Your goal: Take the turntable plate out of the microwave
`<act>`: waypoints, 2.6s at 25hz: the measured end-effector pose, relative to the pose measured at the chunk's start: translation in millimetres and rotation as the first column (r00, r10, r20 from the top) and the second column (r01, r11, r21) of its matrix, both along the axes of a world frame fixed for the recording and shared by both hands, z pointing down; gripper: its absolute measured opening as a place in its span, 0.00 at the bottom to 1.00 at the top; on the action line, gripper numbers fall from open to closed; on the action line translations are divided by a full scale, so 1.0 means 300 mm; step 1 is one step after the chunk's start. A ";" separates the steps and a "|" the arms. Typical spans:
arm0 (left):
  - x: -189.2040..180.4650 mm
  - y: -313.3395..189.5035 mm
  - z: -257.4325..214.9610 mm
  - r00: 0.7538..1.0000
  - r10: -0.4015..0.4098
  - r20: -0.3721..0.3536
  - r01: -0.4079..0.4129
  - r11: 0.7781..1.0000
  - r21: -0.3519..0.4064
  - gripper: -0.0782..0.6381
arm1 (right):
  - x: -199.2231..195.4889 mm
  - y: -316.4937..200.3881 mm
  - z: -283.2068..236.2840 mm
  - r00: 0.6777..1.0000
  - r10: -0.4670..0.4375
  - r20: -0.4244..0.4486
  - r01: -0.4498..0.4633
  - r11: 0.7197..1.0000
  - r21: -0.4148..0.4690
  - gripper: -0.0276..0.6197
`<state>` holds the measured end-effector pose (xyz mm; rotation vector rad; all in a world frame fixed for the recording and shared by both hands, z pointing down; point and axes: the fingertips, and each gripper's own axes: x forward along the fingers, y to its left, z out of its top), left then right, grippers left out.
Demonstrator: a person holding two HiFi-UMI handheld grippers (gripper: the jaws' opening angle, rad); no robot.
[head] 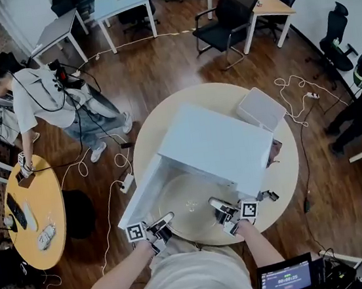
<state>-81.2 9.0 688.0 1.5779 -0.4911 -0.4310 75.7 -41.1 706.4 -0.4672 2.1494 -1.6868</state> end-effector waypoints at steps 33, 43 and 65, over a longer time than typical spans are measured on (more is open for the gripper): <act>0.114 -0.078 -0.270 0.954 0.268 0.137 -0.284 0.952 0.114 0.15 | 0.031 -0.005 -0.316 0.964 -0.254 0.083 0.250 0.967 0.053 0.09; 0.134 -0.160 -0.348 0.976 0.206 0.066 -0.216 0.952 0.217 0.16 | 0.063 -0.029 -0.352 0.975 -0.144 0.171 0.143 0.990 0.016 0.09; 0.124 -0.110 -0.316 0.938 0.338 0.076 -0.347 0.907 0.241 0.17 | 0.032 0.096 -0.361 0.992 -0.107 0.064 0.108 0.994 -0.002 0.08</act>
